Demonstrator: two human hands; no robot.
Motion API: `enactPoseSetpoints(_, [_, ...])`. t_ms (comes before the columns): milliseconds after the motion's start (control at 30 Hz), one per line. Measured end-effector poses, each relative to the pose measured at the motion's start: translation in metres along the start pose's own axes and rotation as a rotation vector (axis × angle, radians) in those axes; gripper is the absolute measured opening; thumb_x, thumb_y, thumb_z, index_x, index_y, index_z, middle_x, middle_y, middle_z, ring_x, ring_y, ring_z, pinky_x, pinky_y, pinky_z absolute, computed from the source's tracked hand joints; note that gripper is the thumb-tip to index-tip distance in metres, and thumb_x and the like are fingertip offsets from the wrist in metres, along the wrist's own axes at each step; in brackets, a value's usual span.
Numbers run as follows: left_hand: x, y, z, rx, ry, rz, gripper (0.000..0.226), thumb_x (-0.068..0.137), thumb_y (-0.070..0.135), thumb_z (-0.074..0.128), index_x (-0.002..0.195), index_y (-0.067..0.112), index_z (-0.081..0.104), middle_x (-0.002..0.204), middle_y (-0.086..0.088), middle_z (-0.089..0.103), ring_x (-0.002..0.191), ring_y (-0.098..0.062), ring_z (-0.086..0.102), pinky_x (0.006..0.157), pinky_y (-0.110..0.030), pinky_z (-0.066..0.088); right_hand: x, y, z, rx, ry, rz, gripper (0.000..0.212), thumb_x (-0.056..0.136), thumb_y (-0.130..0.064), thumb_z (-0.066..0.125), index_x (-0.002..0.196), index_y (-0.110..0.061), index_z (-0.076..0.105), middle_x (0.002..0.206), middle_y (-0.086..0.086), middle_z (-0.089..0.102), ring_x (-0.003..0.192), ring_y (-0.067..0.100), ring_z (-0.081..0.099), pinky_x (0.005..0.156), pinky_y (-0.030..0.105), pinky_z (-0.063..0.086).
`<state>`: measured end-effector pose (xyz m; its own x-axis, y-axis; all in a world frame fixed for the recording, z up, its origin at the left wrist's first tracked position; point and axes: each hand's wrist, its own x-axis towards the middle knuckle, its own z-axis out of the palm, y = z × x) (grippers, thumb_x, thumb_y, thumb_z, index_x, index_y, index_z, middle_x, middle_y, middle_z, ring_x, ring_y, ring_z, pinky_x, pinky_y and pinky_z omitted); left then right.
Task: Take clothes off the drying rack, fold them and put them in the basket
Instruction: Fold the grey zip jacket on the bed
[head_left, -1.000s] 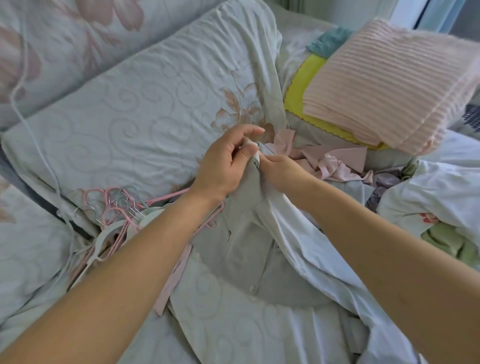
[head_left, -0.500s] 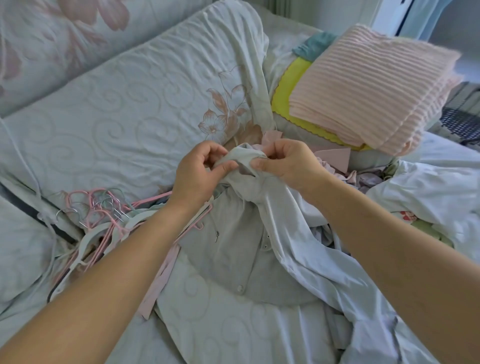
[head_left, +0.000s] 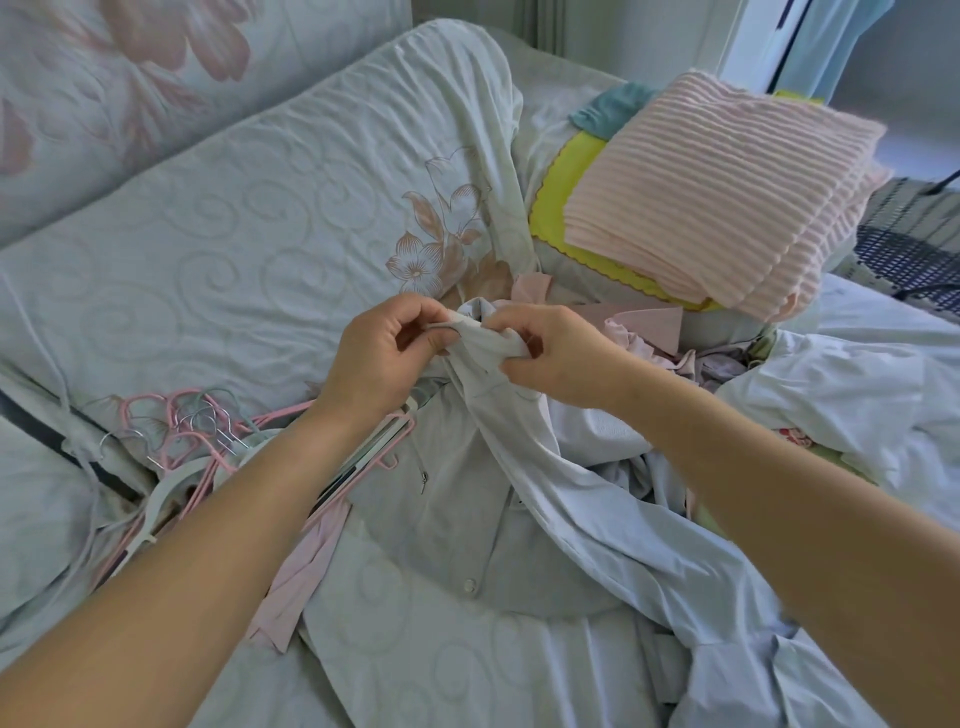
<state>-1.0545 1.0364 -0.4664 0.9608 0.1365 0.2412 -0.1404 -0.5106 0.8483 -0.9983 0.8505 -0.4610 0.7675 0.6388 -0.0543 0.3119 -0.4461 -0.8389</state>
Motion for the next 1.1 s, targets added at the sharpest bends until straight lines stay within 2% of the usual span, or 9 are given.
enactPoseSetpoints(67, [0.000,0.001,-0.001,-0.005,0.001,-0.012,0.027,0.081,0.006,0.072,0.077,0.031,0.063,0.078,0.012,0.065,0.074,-0.005,0.059,0.075,-0.027,0.052,0.001,0.002,-0.002,-0.058,0.031,0.014,0.010,0.080,-0.010,0.069,0.088,-0.009,0.064,0.065,-0.012,0.046,0.060,0.008,0.043,0.067,0.028,0.038])
enactPoseSetpoints(200, [-0.005,0.004,-0.002,0.114,-0.065,0.008,0.025,0.075,0.015,0.079,0.076,0.031,0.060,0.078,0.012,0.059,0.069,0.002,0.052,0.067,-0.012,0.043,-0.003,0.002,-0.012,-0.286,0.047,0.040,0.030,0.086,-0.047,0.063,0.080,-0.019,0.059,0.064,-0.011,0.048,0.065,0.008,0.045,0.075,0.031,0.032])
enactPoseSetpoints(300, [-0.005,0.007,0.002,0.190,-0.033,0.039,0.027,0.078,0.021,0.077,0.073,0.034,0.053,0.078,0.011,0.051,0.069,0.001,0.048,0.068,-0.017,0.042,-0.002,0.001,-0.015,-0.379,0.163,-0.048,0.016,0.091,-0.033,0.061,0.085,-0.018,0.062,0.065,-0.015,0.048,0.072,0.014,0.046,0.089,0.035,0.033])
enactPoseSetpoints(433, [-0.005,0.017,0.011,0.165,0.076,-0.031,0.028,0.077,0.026,0.078,0.070,0.029,0.051,0.078,0.010,0.048,0.069,-0.011,0.050,0.068,-0.043,0.053,0.003,-0.006,-0.015,-0.385,0.316,-0.129,0.012,0.082,-0.026,0.069,0.082,-0.024,0.057,0.069,-0.018,0.043,0.072,0.012,0.046,0.081,0.029,0.027])
enactPoseSetpoints(667, [0.007,0.032,0.016,0.067,0.081,-0.059,0.020,0.080,0.031,0.074,0.066,0.030,0.060,0.058,0.013,0.051,0.053,0.002,0.045,0.054,-0.013,0.033,0.006,-0.024,-0.013,-0.315,0.323,-0.064,0.027,0.085,-0.025,0.063,0.109,-0.015,0.054,0.072,-0.011,0.053,0.076,0.022,0.052,0.074,0.034,0.037])
enactPoseSetpoints(767, [0.010,0.040,0.016,-0.066,0.154,-0.042,0.019,0.083,0.019,0.071,0.070,0.030,0.062,0.055,0.017,0.055,0.053,0.005,0.047,0.056,-0.015,0.039,0.009,-0.020,-0.017,-0.427,0.209,0.159,0.004,0.086,-0.025,0.063,0.082,-0.026,0.066,0.079,-0.003,0.065,0.076,0.022,0.062,0.068,0.034,0.047])
enactPoseSetpoints(833, [0.011,0.044,0.014,-0.122,0.209,-0.005,0.015,0.082,0.022,0.068,0.070,0.027,0.061,0.062,0.013,0.054,0.058,0.001,0.046,0.058,-0.017,0.041,0.009,-0.014,-0.019,-0.256,0.232,0.213,0.020,0.085,-0.021,0.064,0.066,-0.026,0.064,0.062,-0.009,0.059,0.059,0.013,0.057,0.057,0.027,0.045])
enactPoseSetpoints(933, [0.010,0.048,0.013,-0.214,0.220,0.004,0.020,0.087,0.018,0.064,0.068,0.019,0.058,0.063,0.004,0.051,0.057,-0.003,0.045,0.055,-0.016,0.041,0.012,-0.017,-0.016,0.033,0.230,0.161,0.013,0.091,-0.027,0.062,0.085,-0.019,0.070,0.062,-0.010,0.059,0.052,0.007,0.055,0.055,0.019,0.046])
enactPoseSetpoints(1100, [0.005,0.046,0.013,-0.324,0.132,0.028,0.023,0.085,0.015,0.063,0.071,0.032,0.069,0.065,0.014,0.060,0.067,-0.007,0.055,0.066,-0.021,0.048,0.013,-0.021,-0.012,0.119,0.039,0.217,0.041,0.099,-0.031,0.050,0.095,0.006,0.066,0.072,0.010,0.056,0.061,0.013,0.049,0.057,0.013,0.041])
